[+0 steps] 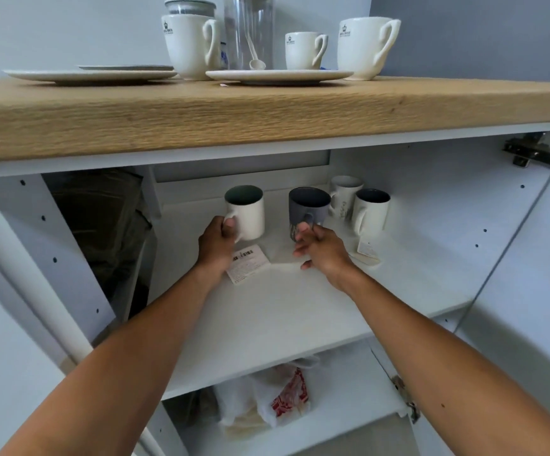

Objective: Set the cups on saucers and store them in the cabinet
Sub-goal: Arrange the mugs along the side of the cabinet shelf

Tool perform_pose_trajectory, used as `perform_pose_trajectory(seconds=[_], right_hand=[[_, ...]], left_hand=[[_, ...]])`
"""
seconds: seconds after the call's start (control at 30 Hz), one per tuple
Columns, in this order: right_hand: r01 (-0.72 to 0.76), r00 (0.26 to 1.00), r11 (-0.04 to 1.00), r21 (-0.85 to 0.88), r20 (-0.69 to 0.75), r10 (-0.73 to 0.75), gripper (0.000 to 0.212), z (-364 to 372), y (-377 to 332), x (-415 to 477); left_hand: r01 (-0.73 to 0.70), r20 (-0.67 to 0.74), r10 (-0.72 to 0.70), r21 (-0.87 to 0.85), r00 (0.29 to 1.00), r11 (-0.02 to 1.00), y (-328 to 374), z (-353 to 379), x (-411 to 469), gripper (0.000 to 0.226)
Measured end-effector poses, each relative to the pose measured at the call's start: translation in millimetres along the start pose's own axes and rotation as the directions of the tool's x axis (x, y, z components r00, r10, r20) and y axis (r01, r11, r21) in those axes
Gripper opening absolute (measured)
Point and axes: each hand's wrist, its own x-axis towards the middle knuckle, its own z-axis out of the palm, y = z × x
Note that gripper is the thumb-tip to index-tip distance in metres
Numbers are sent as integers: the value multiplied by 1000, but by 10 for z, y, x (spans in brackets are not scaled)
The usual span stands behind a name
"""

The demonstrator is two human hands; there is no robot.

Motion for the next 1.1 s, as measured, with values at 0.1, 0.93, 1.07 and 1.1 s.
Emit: perform_pose_trajectory(seconds=[0.1, 0.93, 1.07, 1.1], right_hand=[[77, 995, 997, -8, -64, -77, 29, -206, -67, -285], [-44, 917, 994, -101, -400, 0, 35, -1421, 429, -1058], [-52, 915, 993, -110, -403, 3, 35, -1402, 488, -979], [-47, 916, 993, -109, -402, -1, 35, -1397, 501, -956]], left_hand=[[-59, 27, 58, 7, 998, 998, 277, 49, -70, 39], [-101, 372, 150, -147, 916, 984, 1054, 1797, -802, 31], [-94, 377, 139, -136, 916, 986, 983, 1885, -734, 31], [-95, 379, 139, -133, 915, 987, 967, 1906, -714, 31]])
